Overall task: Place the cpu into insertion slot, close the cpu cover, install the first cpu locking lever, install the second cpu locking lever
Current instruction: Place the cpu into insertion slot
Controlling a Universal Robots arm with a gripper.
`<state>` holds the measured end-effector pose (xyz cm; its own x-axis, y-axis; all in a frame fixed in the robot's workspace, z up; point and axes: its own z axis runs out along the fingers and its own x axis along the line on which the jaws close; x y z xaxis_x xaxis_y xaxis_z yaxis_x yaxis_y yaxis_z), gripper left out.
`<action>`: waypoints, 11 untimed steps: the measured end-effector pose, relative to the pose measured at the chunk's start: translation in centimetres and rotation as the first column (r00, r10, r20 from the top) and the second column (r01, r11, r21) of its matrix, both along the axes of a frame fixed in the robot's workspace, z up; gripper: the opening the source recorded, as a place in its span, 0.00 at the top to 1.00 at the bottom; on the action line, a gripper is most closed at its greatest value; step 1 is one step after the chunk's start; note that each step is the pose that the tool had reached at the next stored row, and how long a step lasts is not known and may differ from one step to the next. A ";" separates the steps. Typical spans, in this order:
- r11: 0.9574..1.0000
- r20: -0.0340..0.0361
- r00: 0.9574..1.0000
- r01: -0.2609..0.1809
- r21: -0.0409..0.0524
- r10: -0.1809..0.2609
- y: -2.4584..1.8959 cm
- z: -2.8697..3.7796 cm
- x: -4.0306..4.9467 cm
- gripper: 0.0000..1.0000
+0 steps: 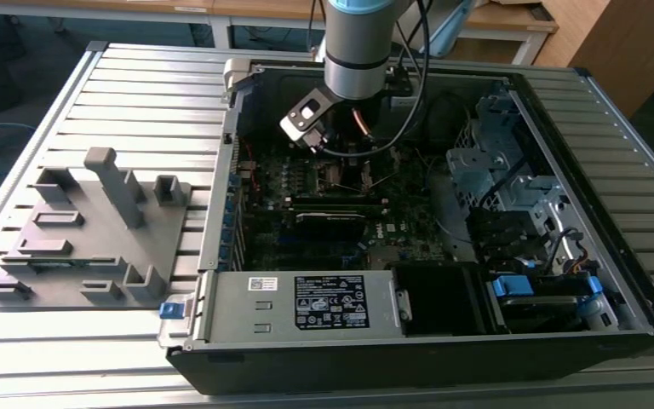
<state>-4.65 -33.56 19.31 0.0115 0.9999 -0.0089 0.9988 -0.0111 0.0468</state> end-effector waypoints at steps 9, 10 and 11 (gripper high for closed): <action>1.000 0.000 1.000 0.000 0.000 0.000 0.05 -0.02 -0.01 0.46; 1.000 0.000 1.000 0.000 0.000 0.000 0.09 -0.02 -0.01 0.46; 1.000 0.000 1.000 0.000 0.000 0.000 0.11 -0.01 -0.03 0.46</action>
<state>-4.67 -33.45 19.30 0.0115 0.9999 -0.0088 0.9988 -0.0111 0.0467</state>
